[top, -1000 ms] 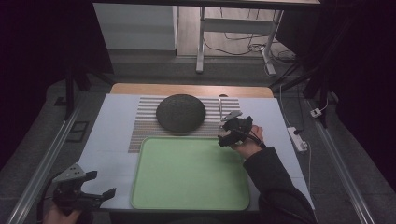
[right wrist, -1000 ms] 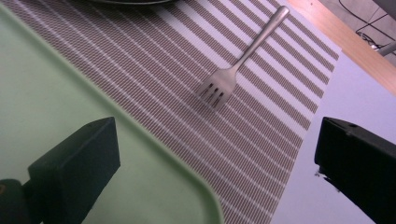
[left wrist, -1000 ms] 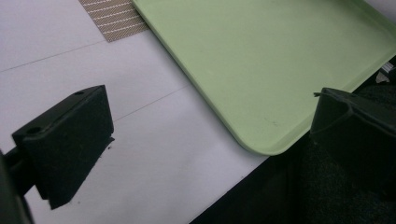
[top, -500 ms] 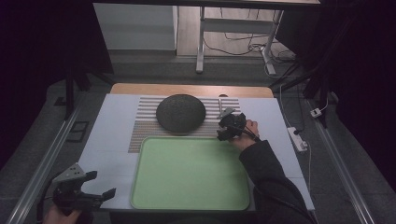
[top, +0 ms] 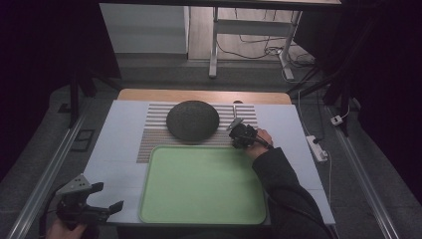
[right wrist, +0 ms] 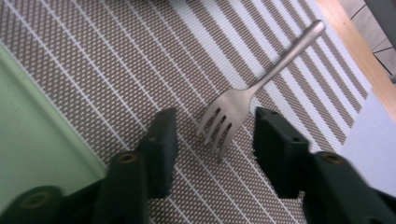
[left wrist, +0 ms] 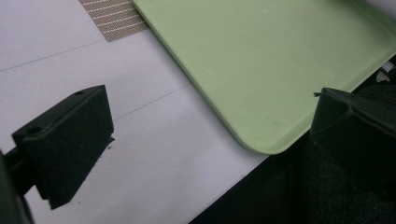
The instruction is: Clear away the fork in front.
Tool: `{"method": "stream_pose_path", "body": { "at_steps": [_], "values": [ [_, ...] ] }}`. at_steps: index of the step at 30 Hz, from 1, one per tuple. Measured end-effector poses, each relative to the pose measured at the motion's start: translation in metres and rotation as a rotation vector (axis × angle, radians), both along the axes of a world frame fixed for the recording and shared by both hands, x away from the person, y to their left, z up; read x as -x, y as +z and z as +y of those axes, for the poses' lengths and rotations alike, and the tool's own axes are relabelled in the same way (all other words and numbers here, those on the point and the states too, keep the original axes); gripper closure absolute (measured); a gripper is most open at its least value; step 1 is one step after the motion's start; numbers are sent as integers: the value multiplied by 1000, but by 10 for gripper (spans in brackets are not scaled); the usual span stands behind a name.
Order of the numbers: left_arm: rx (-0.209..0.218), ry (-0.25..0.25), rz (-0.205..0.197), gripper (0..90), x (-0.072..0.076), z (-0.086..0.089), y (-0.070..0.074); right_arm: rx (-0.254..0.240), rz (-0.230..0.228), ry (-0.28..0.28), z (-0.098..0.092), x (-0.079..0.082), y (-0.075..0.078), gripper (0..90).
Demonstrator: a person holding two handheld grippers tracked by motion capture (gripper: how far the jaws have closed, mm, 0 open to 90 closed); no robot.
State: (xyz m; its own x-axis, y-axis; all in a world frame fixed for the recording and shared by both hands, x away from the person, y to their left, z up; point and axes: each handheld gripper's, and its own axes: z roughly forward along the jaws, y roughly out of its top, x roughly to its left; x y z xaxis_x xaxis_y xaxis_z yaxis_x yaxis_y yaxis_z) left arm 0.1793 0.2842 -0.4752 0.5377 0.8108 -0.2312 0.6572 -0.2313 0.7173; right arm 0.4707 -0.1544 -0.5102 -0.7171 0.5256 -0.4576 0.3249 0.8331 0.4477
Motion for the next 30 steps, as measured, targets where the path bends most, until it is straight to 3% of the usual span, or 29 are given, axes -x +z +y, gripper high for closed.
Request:
{"method": "stream_pose_path", "body": {
  "at_steps": [6,15,19,23,30],
  "values": [
    [-1,-1,0,0,0,0,0,20,-5,16,2,-1,-2,662],
    [-3,-2,2,0,0,0,0,61,-27,20,1,0,-3,755],
    [-1,-1,2,0,0,0,0,74,-45,17,-1,1,0,873],
    [-3,-2,1,0,0,0,0,85,-57,0,-3,0,0,891],
    [-2,-1,-1,1,0,0,0,-21,-40,-27,-10,0,13,898]
  ]
}}
